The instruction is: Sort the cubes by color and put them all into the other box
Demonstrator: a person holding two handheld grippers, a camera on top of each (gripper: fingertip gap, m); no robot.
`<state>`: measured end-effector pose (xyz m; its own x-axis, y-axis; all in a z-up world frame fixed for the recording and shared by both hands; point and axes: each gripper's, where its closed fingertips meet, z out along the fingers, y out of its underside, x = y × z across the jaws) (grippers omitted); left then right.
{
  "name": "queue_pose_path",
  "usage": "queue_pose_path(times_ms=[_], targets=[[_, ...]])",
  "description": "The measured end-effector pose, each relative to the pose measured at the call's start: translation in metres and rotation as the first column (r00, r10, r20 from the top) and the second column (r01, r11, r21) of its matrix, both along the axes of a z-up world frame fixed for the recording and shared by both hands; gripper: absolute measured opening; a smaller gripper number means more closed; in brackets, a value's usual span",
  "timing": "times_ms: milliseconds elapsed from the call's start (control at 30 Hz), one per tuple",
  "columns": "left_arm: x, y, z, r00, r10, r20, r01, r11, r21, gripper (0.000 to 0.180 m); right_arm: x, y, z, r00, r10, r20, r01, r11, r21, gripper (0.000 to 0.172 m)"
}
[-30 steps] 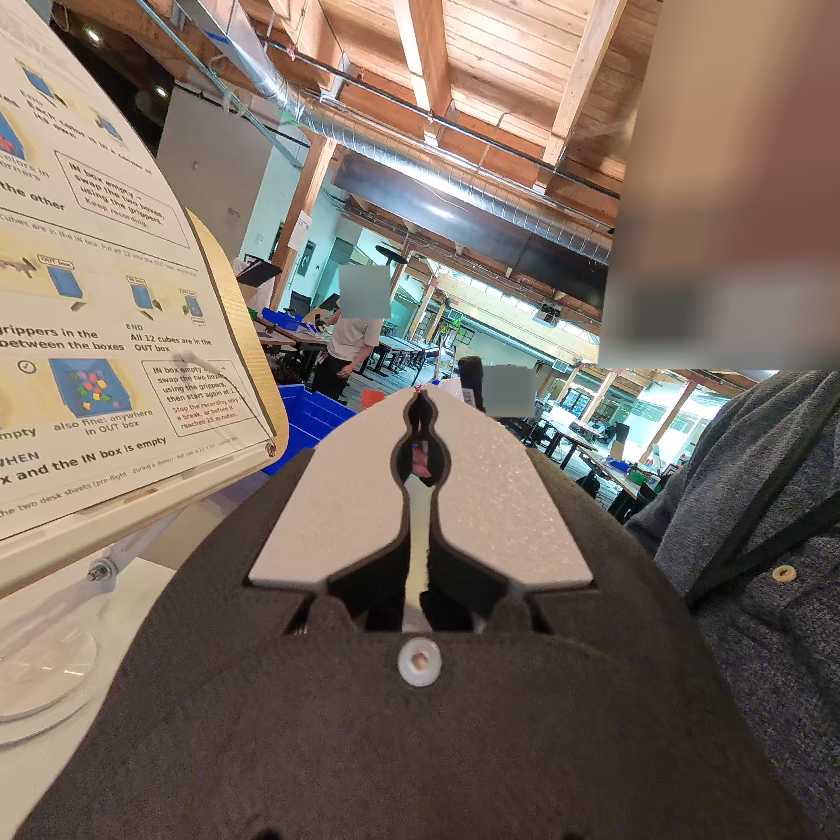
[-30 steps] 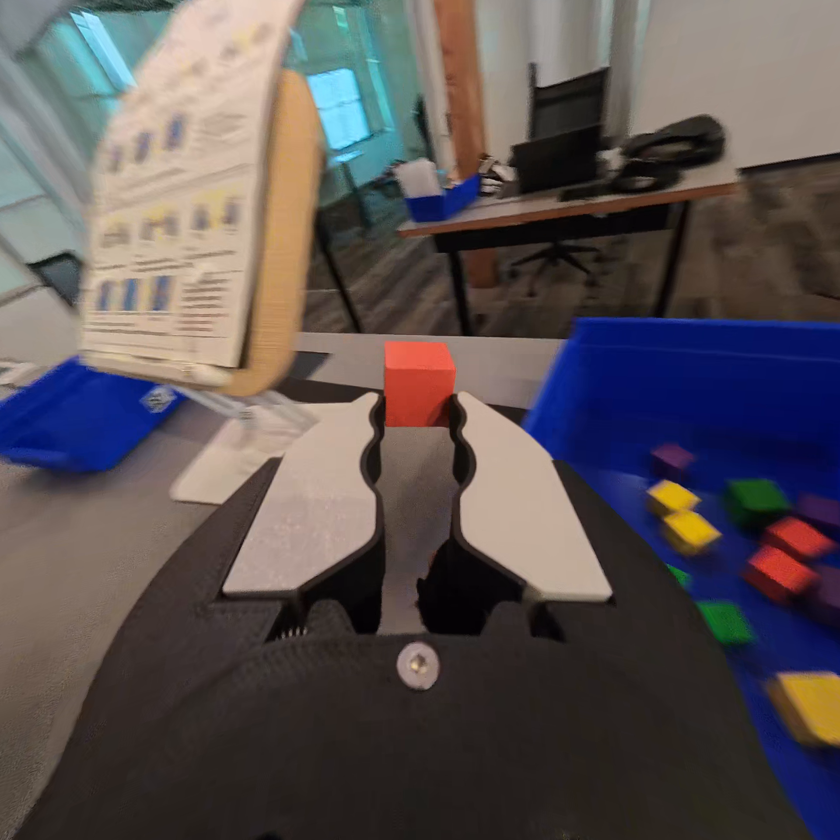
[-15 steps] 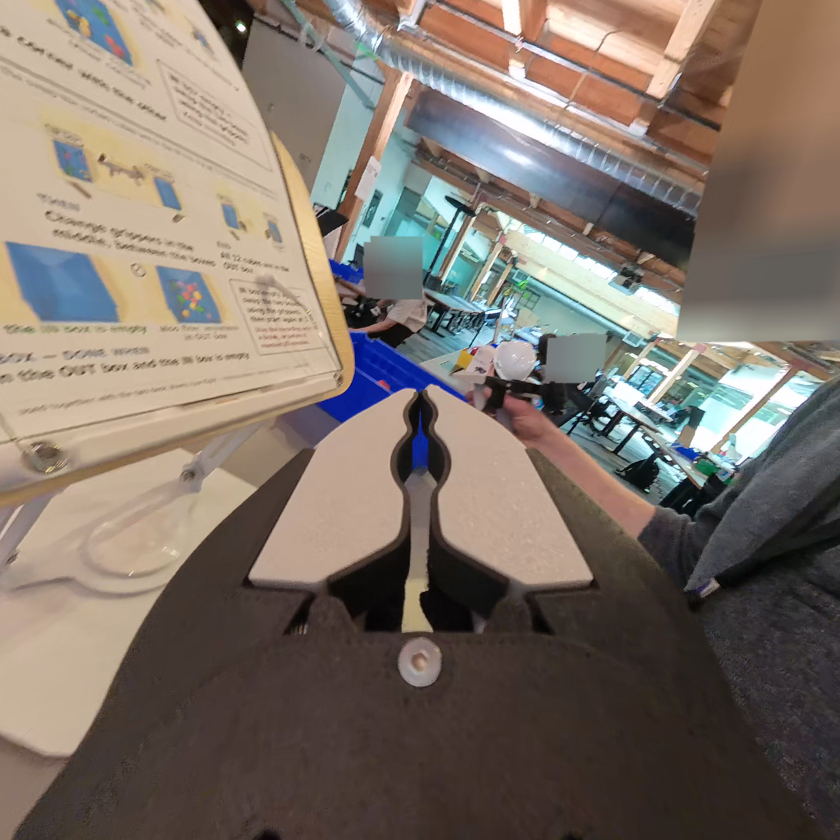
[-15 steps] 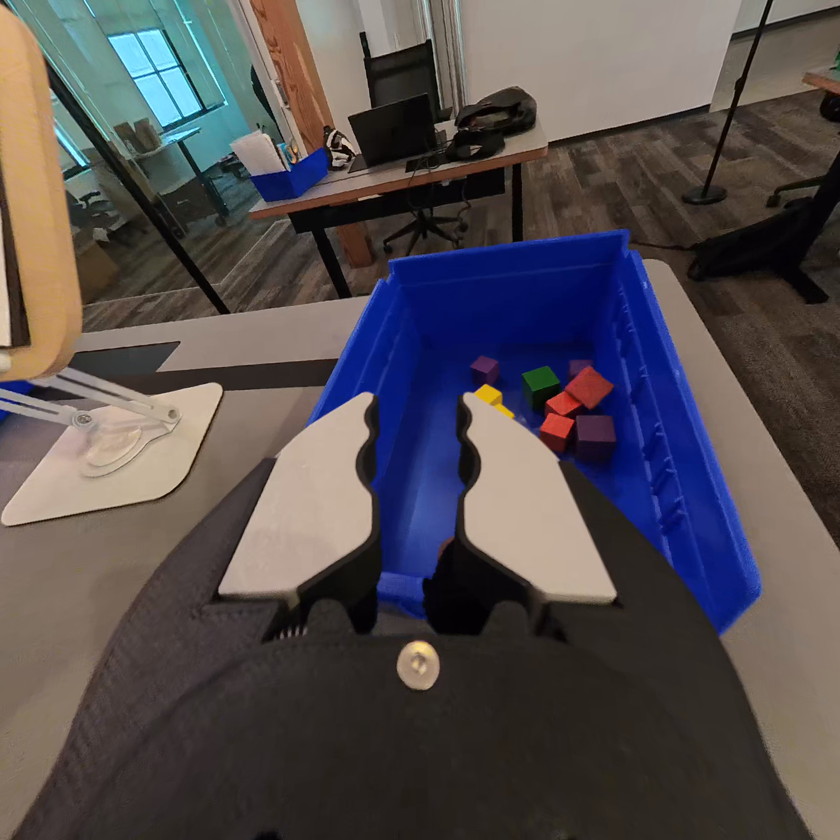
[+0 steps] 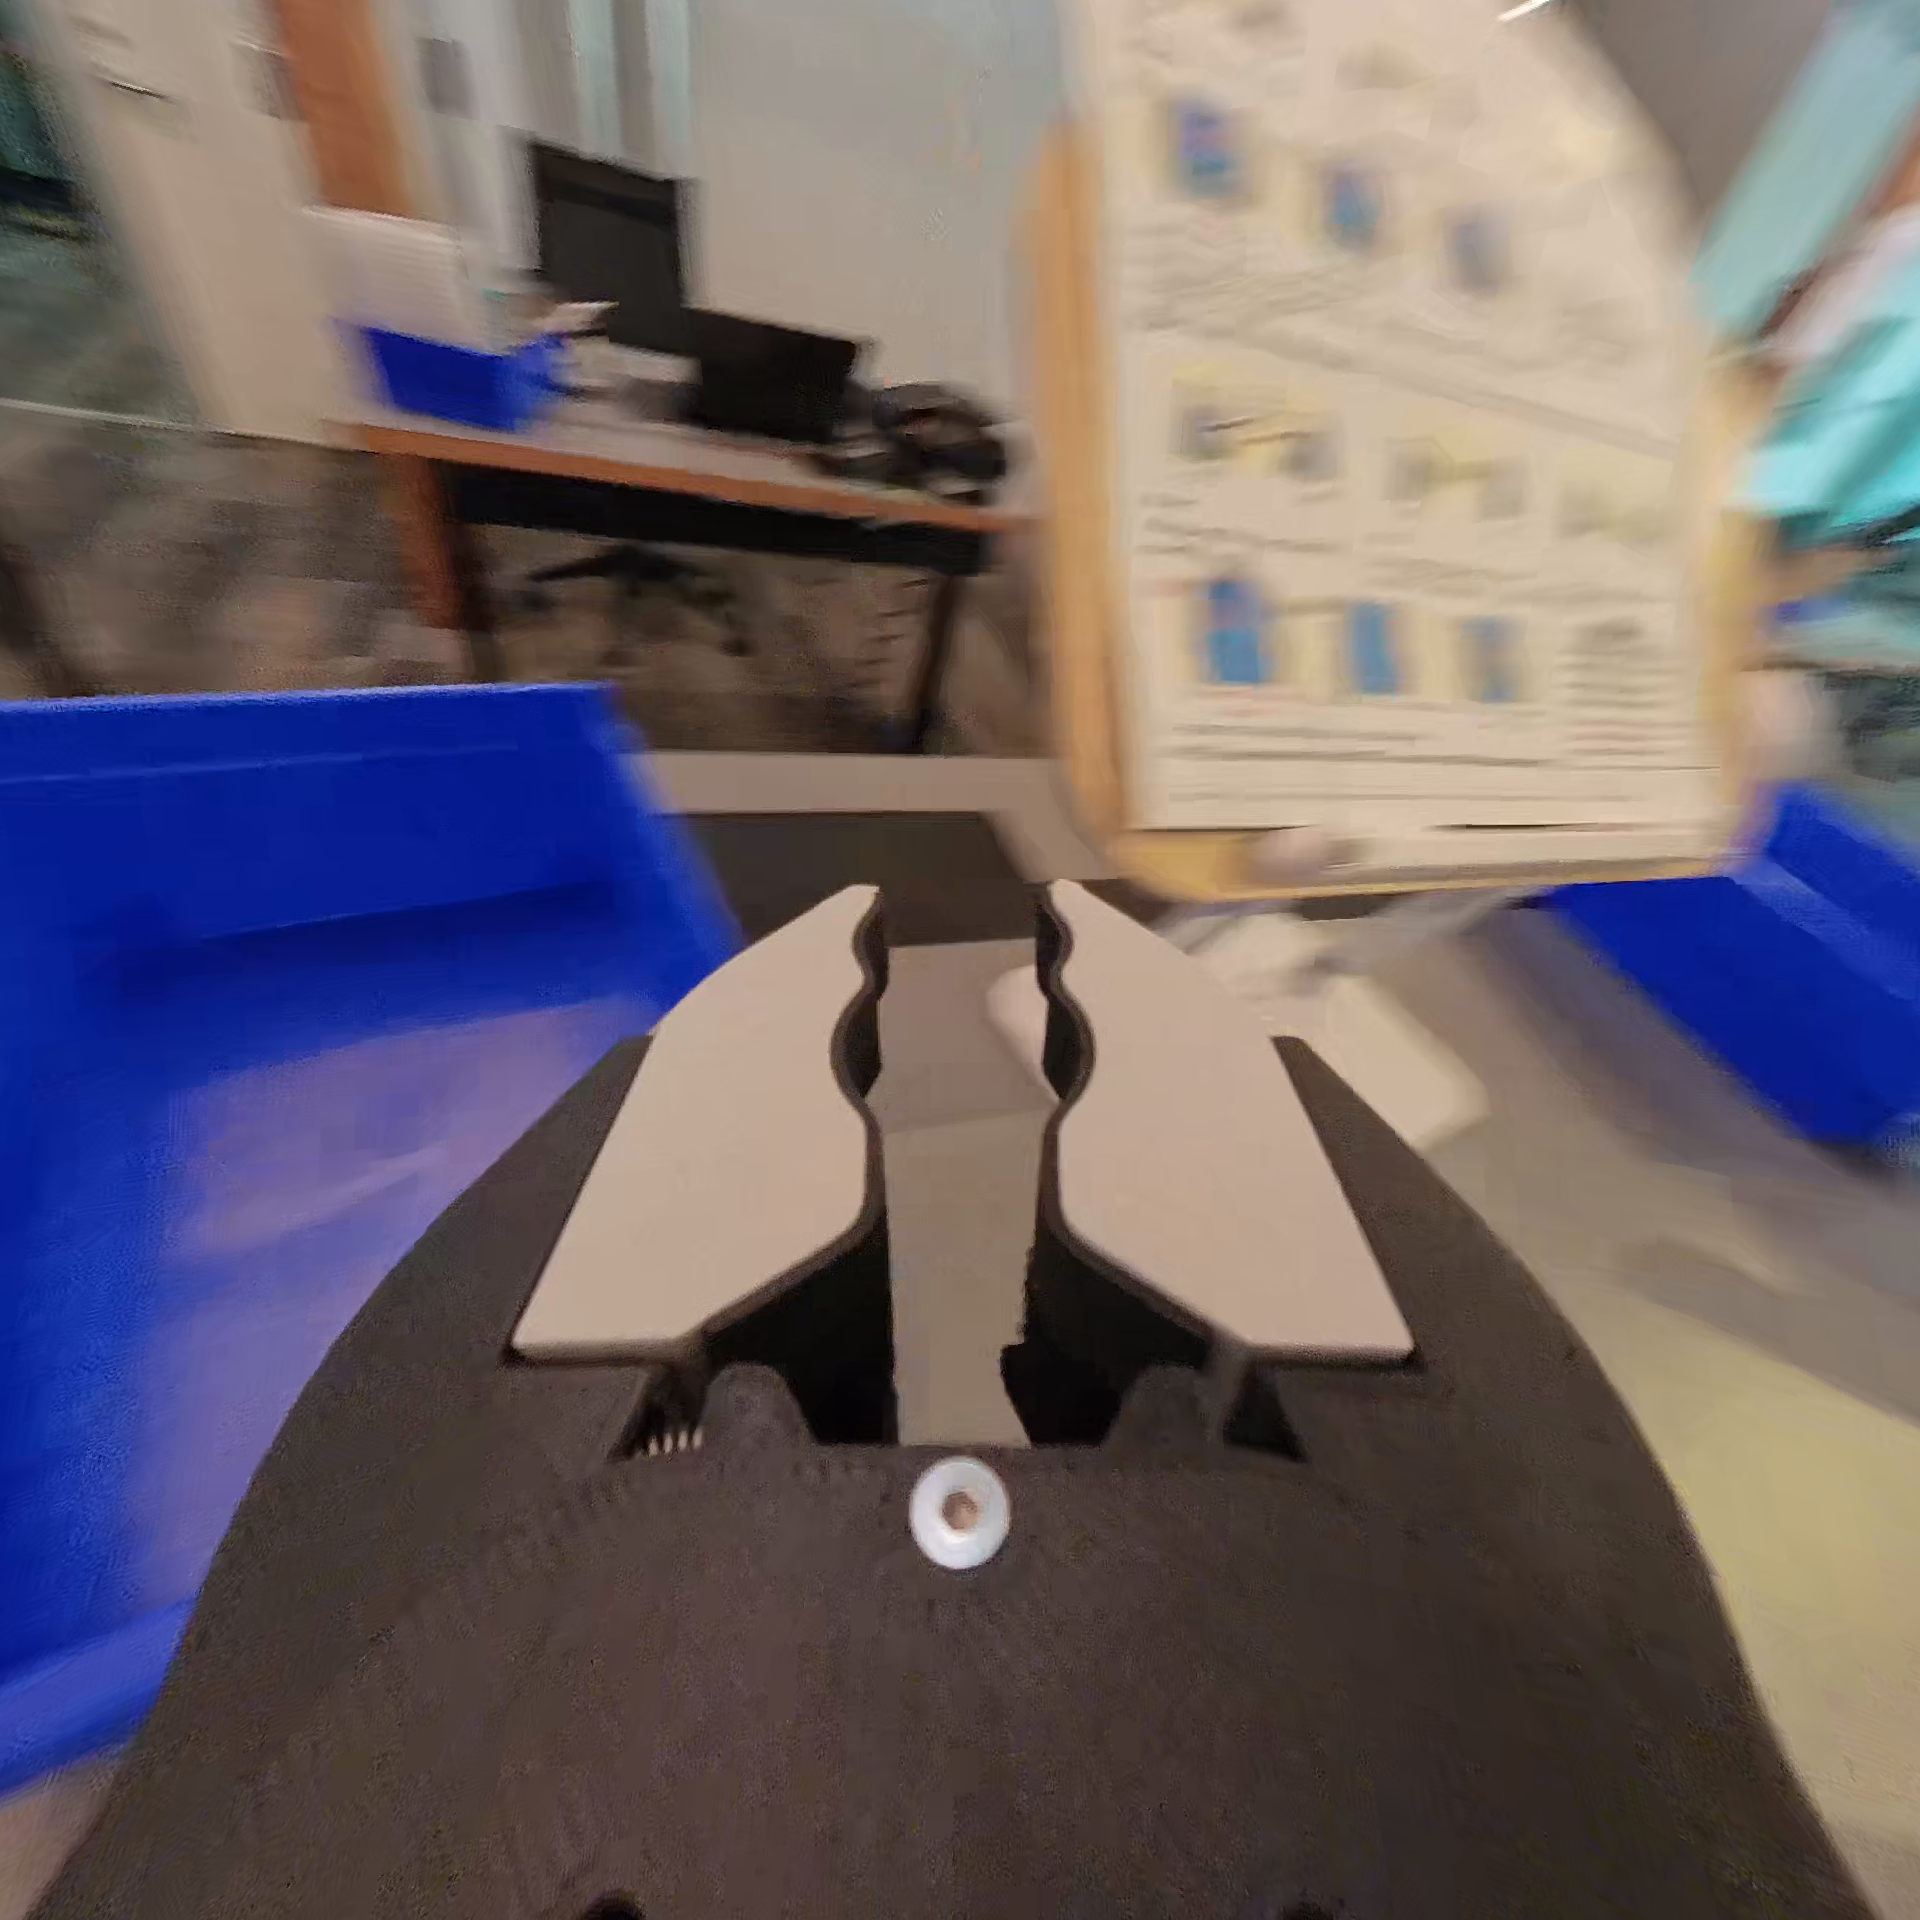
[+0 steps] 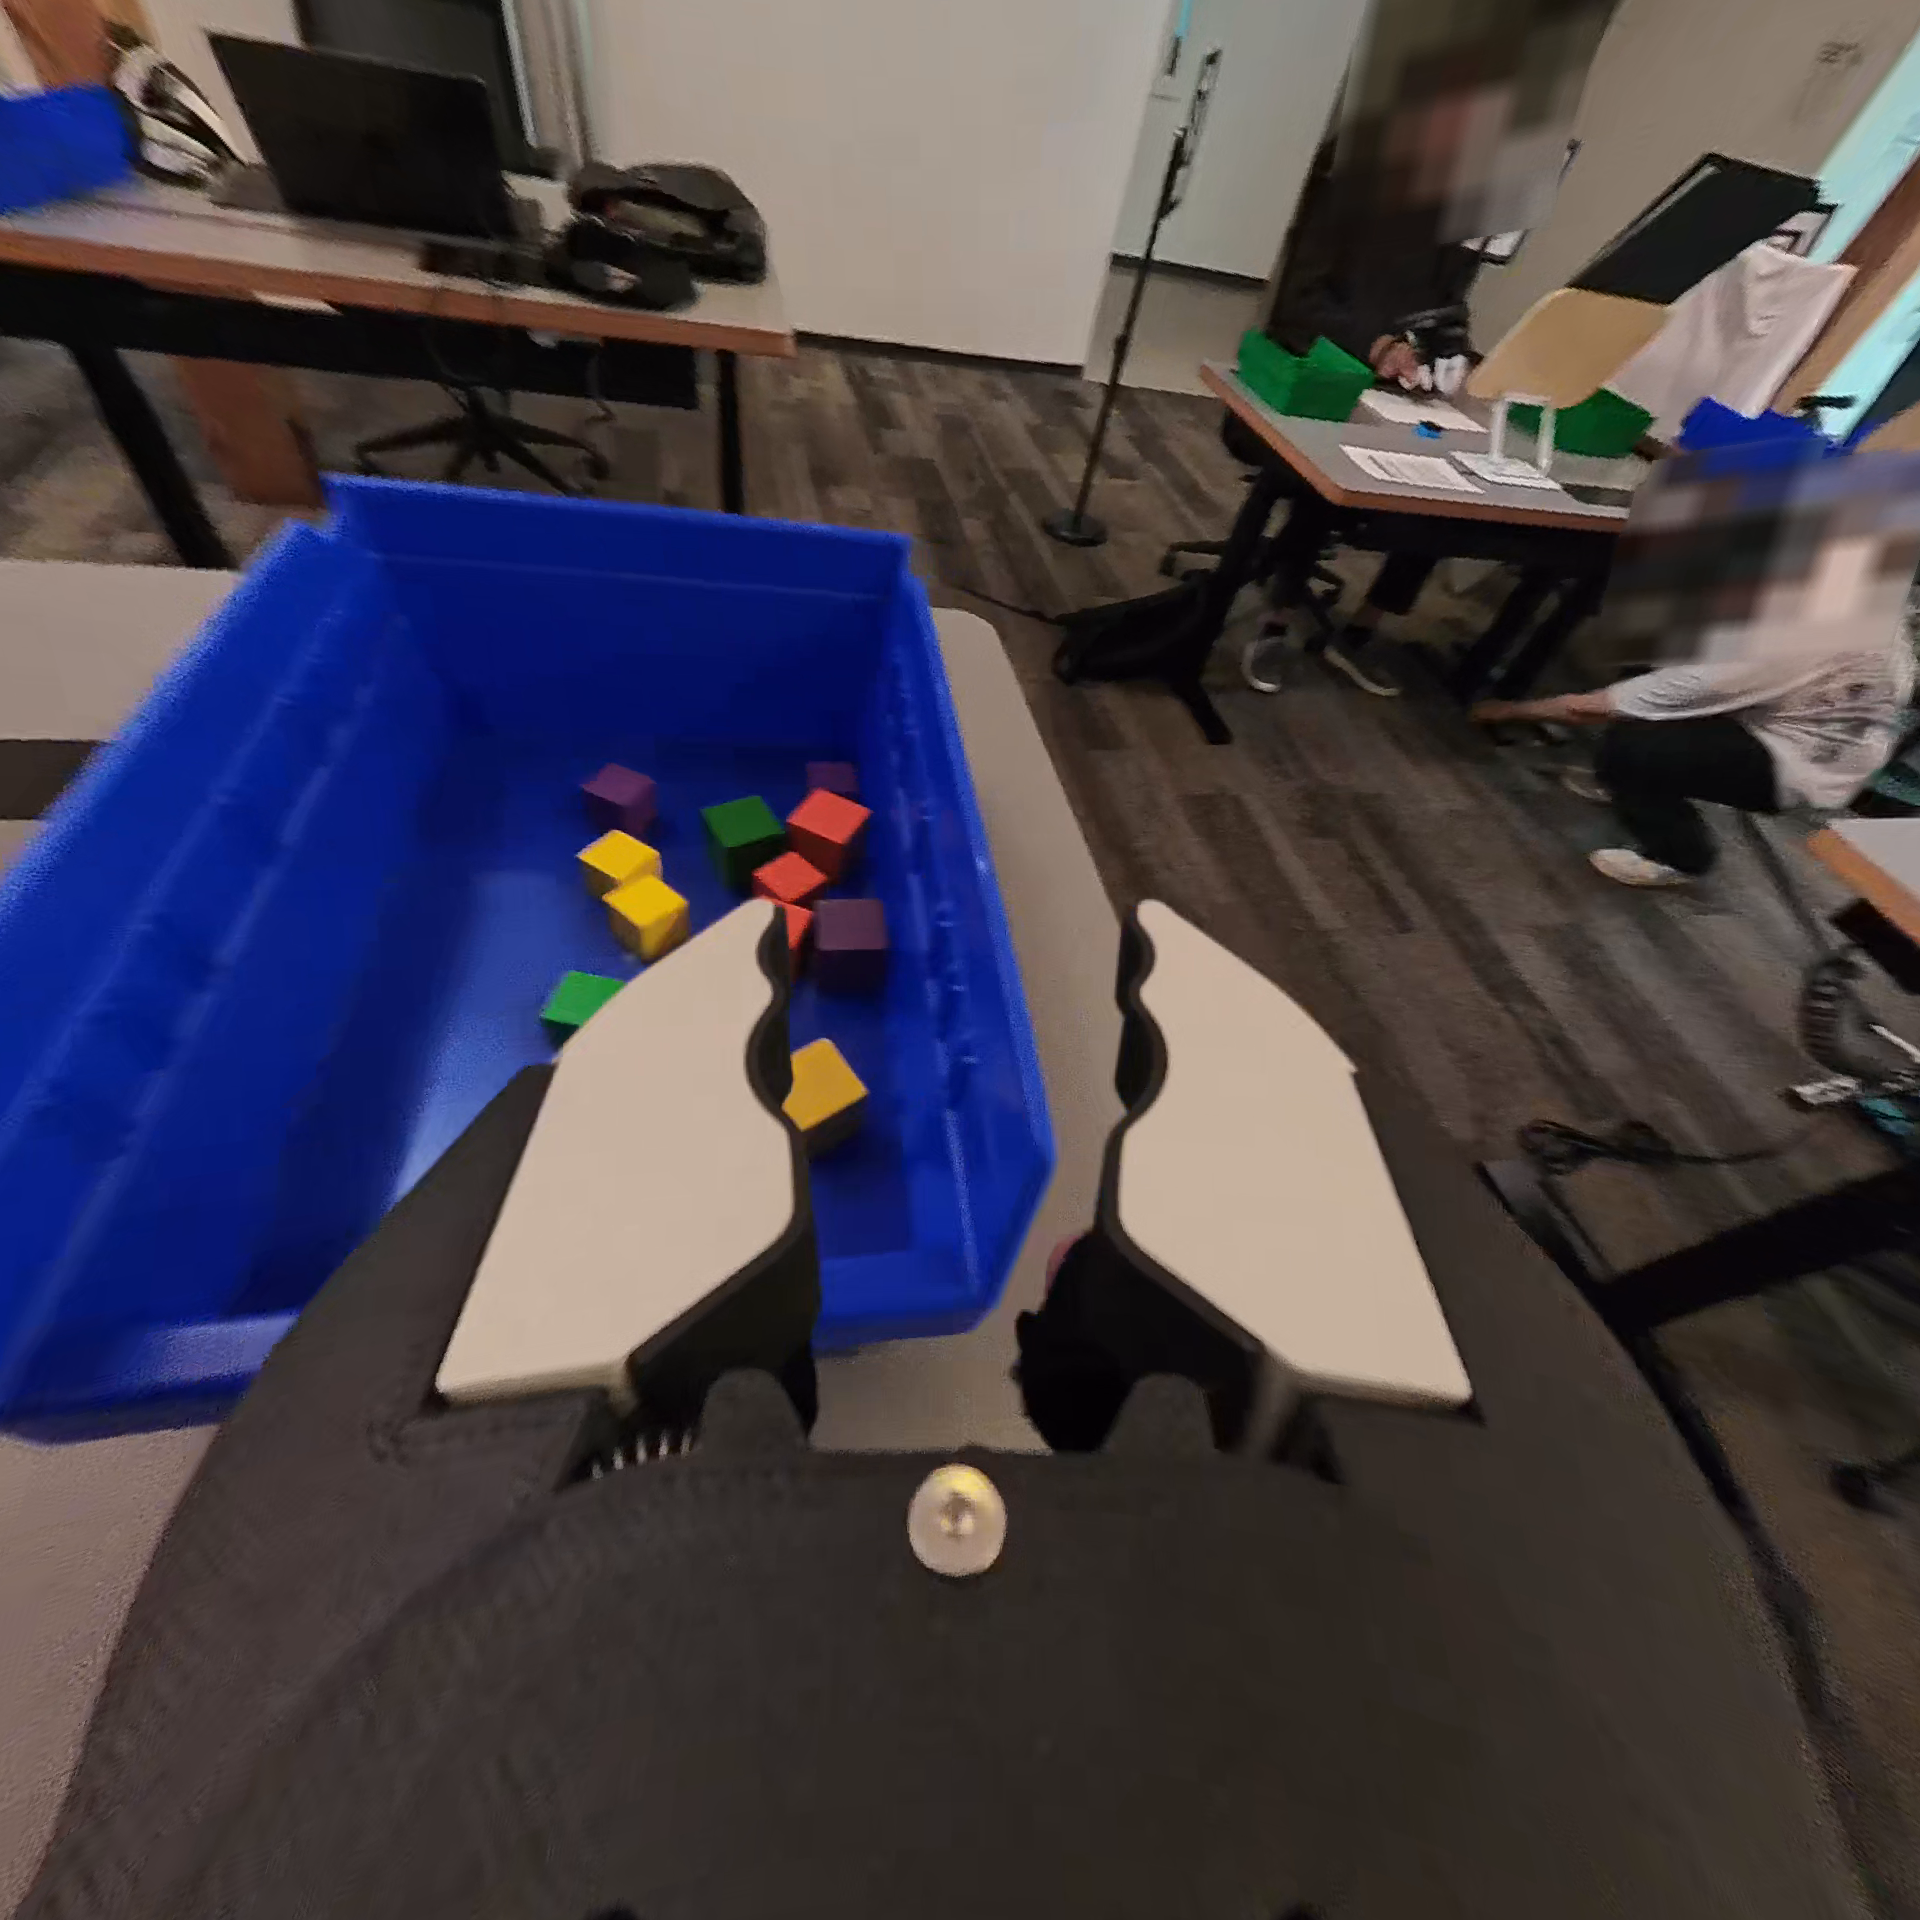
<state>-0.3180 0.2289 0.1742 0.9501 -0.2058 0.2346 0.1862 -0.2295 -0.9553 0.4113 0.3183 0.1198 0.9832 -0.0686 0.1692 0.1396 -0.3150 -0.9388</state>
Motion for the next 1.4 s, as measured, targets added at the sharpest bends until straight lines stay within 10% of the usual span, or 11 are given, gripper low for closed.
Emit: queue_pose_path(times_ms=[200, 500, 767, 900, 1400], targets=[[-0.172, -0.037, -0.044, 0.862, 0.469, -0.192, -0.489, 0.869, -0.076, 0.046, 0.035, 0.009, -0.029, 0.996, -0.088, 0.023, 0.09, 0.991, -0.099, 0.067], [-0.252, -0.051, -0.112, 0.786, 0.524, -0.33, -0.608, 0.753, -0.253, 0.068, 0.039, 0.014, -0.075, 0.995, -0.1, -0.002, 0.095, 0.957, -0.275, 0.058], [-0.244, -0.028, -0.154, 0.884, 0.418, -0.21, -0.468, 0.78, -0.416, 0.056, 0.032, 0.023, -0.093, 0.996, -0.039, -0.076, 0.012, 0.946, -0.324, 0.039], [-0.227, -0.014, -0.157, 0.933, 0.359, -0.03, -0.336, 0.836, -0.434, 0.019, 0.022, 0.025, -0.095, 0.995, 0.019, -0.103, -0.053, 0.939, -0.34, 0.021], [-0.208, -0.026, -0.154, 0.935, 0.354, 0.016, -0.303, 0.824, -0.478, 0.008, -0.007, 0.007, -0.095, 0.977, 0.123, -0.176, -0.184, 0.902, -0.389, 0.005]])
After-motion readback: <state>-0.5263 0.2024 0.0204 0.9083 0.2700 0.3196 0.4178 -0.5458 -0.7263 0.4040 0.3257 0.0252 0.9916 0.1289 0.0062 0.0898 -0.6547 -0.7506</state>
